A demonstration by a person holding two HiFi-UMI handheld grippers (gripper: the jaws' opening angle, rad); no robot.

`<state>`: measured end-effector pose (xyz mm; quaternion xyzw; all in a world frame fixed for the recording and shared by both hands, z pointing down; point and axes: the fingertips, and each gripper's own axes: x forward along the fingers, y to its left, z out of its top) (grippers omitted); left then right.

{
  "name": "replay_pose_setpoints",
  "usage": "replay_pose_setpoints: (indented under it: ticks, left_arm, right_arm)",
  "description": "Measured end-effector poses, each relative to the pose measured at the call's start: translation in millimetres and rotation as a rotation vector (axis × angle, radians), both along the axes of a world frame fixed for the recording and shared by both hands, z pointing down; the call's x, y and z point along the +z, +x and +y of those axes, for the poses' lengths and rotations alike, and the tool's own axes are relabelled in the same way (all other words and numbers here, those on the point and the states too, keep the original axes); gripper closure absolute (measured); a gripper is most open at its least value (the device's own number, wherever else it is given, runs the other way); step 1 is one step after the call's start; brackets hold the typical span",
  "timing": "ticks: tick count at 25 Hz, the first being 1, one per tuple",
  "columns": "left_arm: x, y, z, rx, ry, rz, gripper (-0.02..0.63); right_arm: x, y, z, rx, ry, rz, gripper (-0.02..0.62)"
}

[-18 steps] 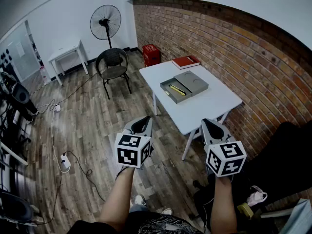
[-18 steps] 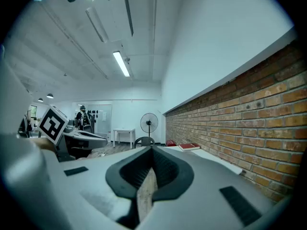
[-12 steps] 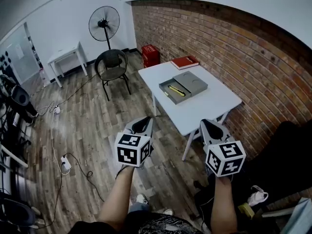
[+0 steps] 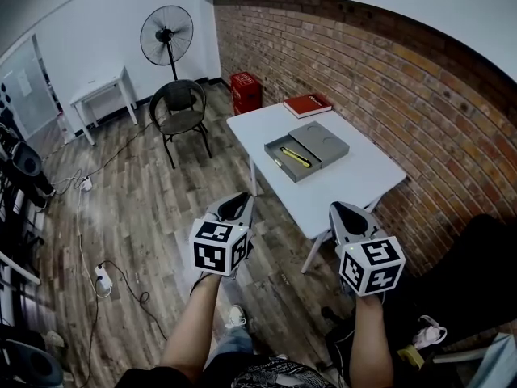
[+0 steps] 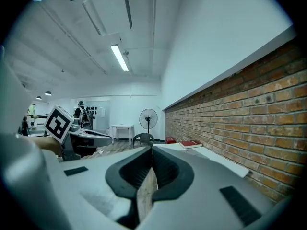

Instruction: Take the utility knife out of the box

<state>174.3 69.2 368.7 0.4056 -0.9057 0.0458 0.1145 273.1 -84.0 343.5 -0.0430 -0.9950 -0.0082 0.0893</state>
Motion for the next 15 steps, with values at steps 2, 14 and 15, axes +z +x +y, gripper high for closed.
replay_pose_setpoints:
  ticks: [2, 14, 15]
  left_arm:
    - [2, -24, 1, 0.008, 0.004, 0.007, 0.571]
    - [9, -147, -14, 0.181, -0.012, 0.059, 0.523]
    - [10, -155, -13, 0.189, -0.014, 0.062, 0.515]
  right_arm:
    - [2, -20, 0, 0.011, 0.004, 0.008, 0.575]
    - [-2, -127, -2, 0.131, 0.02, 0.048, 0.575]
    - [-2, -134, -3, 0.142, 0.02, 0.049, 0.575]
